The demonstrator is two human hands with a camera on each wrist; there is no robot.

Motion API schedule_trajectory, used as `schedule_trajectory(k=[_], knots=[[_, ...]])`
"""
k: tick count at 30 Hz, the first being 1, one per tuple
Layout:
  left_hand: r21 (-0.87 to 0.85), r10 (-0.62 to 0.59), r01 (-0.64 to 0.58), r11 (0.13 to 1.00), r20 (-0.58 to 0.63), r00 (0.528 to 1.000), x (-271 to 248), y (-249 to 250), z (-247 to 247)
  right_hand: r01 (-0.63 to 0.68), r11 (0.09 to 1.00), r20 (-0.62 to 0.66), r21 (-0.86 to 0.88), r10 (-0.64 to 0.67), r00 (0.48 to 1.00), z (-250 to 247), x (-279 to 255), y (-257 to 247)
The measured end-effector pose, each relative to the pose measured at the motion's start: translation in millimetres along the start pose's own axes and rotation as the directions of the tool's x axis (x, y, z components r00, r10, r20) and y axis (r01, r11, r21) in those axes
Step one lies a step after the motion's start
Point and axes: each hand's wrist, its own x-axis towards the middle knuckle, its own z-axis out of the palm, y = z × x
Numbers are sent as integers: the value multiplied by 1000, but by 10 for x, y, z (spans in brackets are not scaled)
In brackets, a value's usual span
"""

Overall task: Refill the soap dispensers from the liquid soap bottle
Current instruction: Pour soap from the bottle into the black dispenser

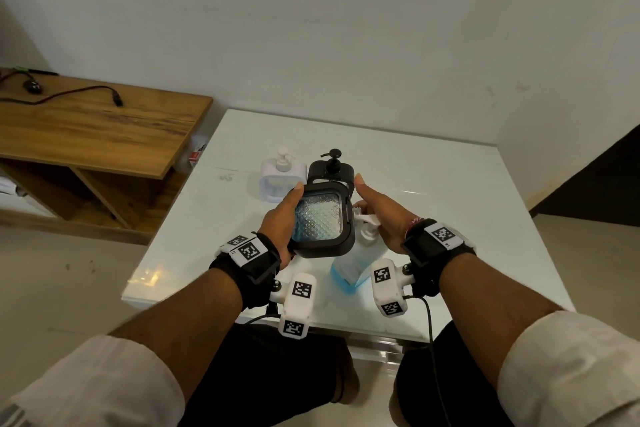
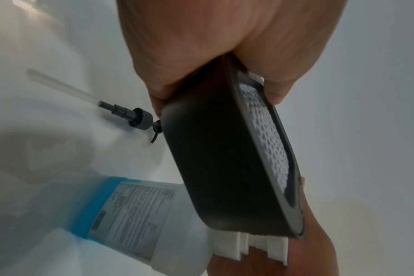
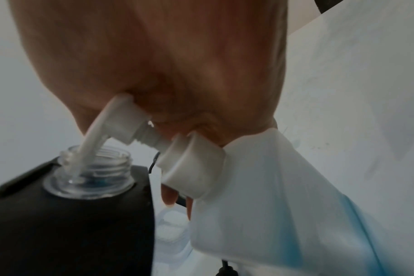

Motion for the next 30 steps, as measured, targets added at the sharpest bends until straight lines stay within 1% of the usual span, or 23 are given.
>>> schedule_trajectory(k=[3, 6, 9, 11, 14, 17, 23, 26, 30], knots=[[29, 21, -20, 999, -51, 998, 21, 10, -21, -3, 1000, -5, 29, 3, 1000, 17, -46, -21], [-1, -3, 3, 1000, -12, 1000, 7, 2, -25, -10, 1000, -3, -5, 10, 1000, 22, -50, -30], [-11, -26, 26, 1000, 30, 999, -22, -2, -14, -34, 999, -20, -2, 34, 999, 41, -41, -82], [7, -26, 26, 1000, 22, 999, -40, 12, 0, -48, 998, -100, -33, 44, 994, 53, -17, -129], [16, -34, 34, 999, 31, 999, -64, 18, 12, -49, 996, -241, -75, 29, 970, 82, 13, -193], [15, -52, 52, 999, 30, 998, -86, 7, 16, -62, 980, -293, -189, 4, 956, 105, 32, -211], [55, -66, 65, 996, 17, 998, -123, 42, 58, -189, 931, -423, -312, 42, 905, 123, 212, -83], [66, -74, 74, 995, 8, 997, -138, 51, 54, -190, 923, -438, -334, 26, 899, 121, 233, -31], [60, -80, 78, 995, 23, 997, -142, 44, 57, -178, 931, -381, -318, 47, 923, 124, 189, -68]])
